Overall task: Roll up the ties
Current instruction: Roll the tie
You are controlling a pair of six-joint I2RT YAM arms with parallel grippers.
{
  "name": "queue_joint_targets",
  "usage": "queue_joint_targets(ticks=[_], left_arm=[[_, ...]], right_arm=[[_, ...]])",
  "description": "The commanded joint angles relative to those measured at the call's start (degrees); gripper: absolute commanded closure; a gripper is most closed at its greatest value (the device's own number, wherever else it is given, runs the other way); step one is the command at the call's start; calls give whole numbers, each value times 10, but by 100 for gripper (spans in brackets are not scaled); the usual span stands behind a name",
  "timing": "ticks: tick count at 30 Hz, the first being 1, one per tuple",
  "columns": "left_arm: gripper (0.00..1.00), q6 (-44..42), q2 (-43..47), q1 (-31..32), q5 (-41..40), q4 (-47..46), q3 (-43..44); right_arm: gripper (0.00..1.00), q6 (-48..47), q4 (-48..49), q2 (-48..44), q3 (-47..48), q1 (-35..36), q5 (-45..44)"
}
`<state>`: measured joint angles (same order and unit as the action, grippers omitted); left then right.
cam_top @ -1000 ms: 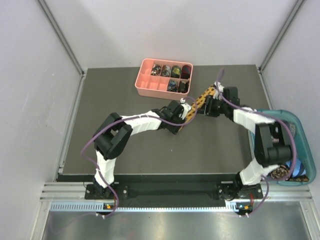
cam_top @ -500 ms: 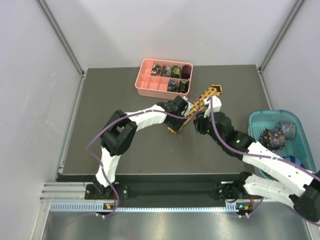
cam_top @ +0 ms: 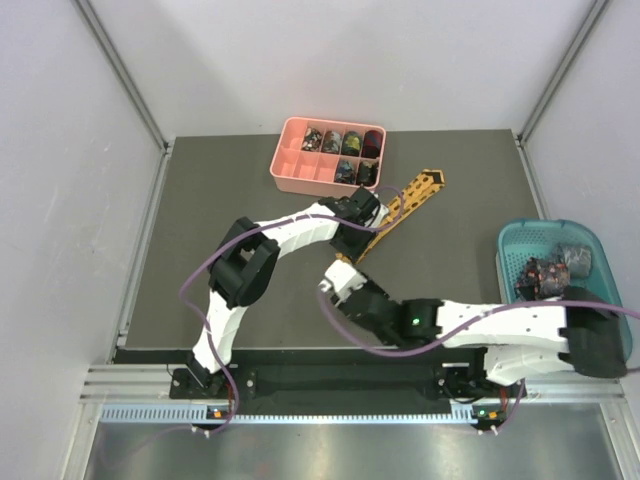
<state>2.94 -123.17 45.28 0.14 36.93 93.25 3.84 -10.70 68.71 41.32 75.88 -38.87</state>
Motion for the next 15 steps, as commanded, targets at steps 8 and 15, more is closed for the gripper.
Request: queue_joint_targets(ticks=[8,15], left_arm=[[63,1,-95,6,65,125,14],[63,-6,-109,5,72,153,41]], right_arm=[[48,-103,-16,235,147,34,-110],[44,-128,-56,373,241,-15,-161]])
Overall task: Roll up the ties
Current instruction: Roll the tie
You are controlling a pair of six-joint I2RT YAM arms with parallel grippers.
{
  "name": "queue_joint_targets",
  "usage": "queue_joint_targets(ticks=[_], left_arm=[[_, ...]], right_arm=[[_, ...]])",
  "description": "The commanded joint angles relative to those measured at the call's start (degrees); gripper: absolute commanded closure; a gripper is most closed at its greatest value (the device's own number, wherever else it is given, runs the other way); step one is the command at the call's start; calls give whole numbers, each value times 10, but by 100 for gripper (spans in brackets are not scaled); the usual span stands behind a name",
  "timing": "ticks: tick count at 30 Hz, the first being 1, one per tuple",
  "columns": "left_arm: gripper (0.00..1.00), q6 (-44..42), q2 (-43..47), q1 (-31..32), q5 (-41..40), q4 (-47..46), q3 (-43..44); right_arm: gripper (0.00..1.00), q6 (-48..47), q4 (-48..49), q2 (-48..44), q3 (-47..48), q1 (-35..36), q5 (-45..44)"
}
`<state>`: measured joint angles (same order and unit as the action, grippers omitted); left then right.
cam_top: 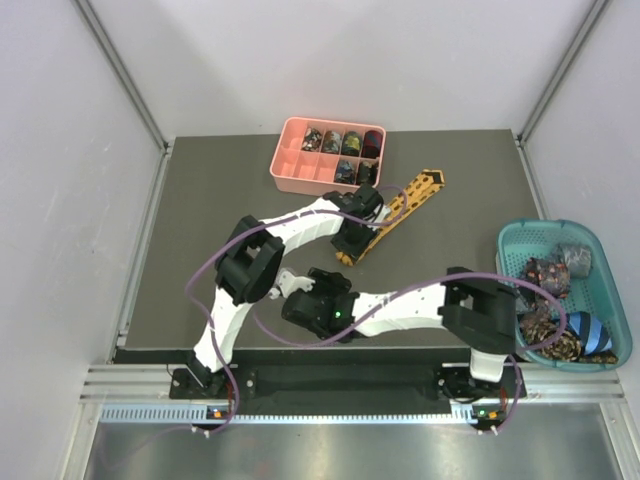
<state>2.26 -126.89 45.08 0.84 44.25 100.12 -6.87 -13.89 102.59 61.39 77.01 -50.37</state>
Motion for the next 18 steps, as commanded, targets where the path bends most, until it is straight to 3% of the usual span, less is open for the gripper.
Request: queue_joint_targets(ticks=[1,18], left_arm=[[63,-2,-73,8,70,84,-26],[63,-7,-132,7,53,176,66]], right_arm=[[44,-22,-29,45,57,-32,-45],[44,-54,-54,166,132,-116,-53]])
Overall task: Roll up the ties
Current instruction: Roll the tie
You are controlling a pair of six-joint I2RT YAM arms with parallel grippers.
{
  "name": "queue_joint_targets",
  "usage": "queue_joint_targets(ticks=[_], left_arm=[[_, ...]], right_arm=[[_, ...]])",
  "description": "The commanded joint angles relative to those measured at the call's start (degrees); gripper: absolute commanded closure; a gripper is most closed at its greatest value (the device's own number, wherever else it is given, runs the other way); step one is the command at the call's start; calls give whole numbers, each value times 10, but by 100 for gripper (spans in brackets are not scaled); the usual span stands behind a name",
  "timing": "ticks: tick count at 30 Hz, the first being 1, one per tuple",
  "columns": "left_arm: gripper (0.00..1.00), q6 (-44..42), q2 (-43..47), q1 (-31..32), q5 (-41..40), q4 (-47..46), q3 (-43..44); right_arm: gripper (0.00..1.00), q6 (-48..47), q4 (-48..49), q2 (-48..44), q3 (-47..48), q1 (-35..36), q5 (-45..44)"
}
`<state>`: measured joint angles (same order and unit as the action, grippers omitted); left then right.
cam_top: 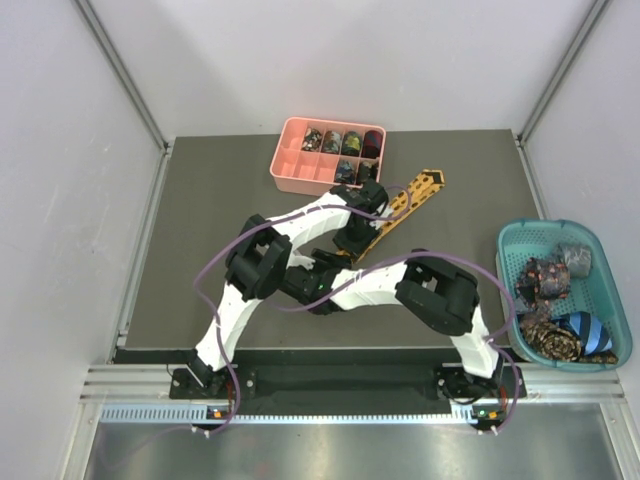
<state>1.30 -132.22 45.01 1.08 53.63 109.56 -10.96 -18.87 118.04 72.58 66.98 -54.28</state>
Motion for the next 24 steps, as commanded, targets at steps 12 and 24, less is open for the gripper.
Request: queue_joint_targets(ticks=[12,24], left_arm=[[62,-8,-117,5,37,138,31],[61,-8,-112,-2,34,132,29]], right_arm=[[47,6,-69,77,78,-64,-18],[71,51,-146,115,86,-98,8]])
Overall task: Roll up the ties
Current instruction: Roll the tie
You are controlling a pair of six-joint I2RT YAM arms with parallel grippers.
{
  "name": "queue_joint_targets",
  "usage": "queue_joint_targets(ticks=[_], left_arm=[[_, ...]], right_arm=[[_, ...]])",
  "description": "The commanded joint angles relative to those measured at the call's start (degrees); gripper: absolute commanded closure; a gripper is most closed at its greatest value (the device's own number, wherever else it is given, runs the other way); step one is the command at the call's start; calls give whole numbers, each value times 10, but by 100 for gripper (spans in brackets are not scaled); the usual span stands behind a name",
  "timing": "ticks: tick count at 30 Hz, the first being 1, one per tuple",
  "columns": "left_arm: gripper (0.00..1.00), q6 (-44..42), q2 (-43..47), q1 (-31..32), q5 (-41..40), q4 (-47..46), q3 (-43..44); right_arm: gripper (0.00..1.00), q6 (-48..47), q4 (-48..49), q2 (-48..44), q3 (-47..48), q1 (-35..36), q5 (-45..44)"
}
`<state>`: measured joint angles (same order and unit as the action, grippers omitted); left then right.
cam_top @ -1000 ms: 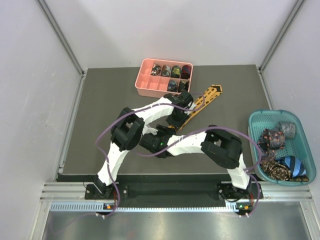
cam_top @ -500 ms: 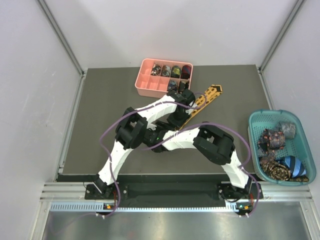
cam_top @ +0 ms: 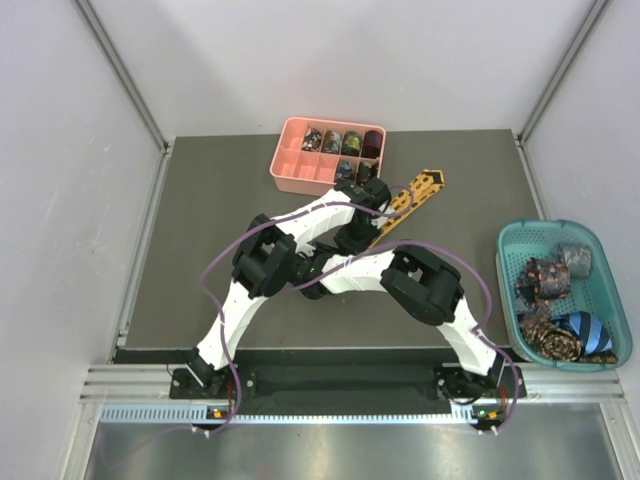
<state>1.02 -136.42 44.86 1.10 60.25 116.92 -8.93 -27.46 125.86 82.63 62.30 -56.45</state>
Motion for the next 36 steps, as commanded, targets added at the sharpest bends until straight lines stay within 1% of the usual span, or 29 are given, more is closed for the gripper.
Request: queue_joint_targets(ticks=[1,4,7,8,10,12,14,16,17,18,19,21,22,24,27,30,32,33,34,35,36], left_arm=[[61,-5,-67,0,36,64,-46],[59,-5,-61,0,35,54,-47],[57,-5,-49,0,43,41,-44],[55,-5,-46,0,44,37,-43],[47,-5,-35,0,43,26,-38],[38,0,-25,-2,37,8,-28],[37,4,-12,-6,30,-21,-14],[33,8,8,-13,28,-51,-13],[31,15,17,-15,33,-67,-13],[29,18,27,-19,49,-103,-18],[25,21,47,-23,58,-119,-27],[22,26,66,-27,65,-156,-34],[19,28,73,-27,62,-163,-34],[18,36,97,-29,56,-177,-36],[17,57,136,-46,46,-207,-61],[16,86,186,-71,49,-251,-112],[16,114,227,-88,49,-293,-163],[16,124,241,-107,49,-311,-182],[15,146,271,-119,50,-329,-225],[15,158,286,-131,56,-374,-246],[14,171,301,-157,68,-392,-267]], right_arm=[[73,31,-60,37,-14,-51,31],[82,31,-55,33,-15,-51,32],[86,27,-52,29,-12,-50,34],[86,25,-52,28,-11,-50,34],[88,22,-50,25,-9,-50,40],[88,18,-44,18,-8,-47,45],[88,14,-41,12,-8,-46,50],[88,12,-39,9,-5,-44,50],[88,11,-39,9,-5,-43,53],[88,11,-38,8,-4,-42,55],[88,11,-38,7,-2,-41,55],[88,9,-36,4,-2,-38,62],[88,8,-34,1,-4,-37,62],[88,7,-31,-4,-5,-34,70],[89,8,-29,-20,-5,-33,102],[88,8,-24,-47,-9,-32,146],[85,6,-15,-69,-15,-32,174],[85,6,-12,-76,-16,-32,183],[85,5,-9,-84,-17,-33,193],[85,5,-9,-87,-17,-33,210],[85,5,-9,-91,-16,-34,217]])
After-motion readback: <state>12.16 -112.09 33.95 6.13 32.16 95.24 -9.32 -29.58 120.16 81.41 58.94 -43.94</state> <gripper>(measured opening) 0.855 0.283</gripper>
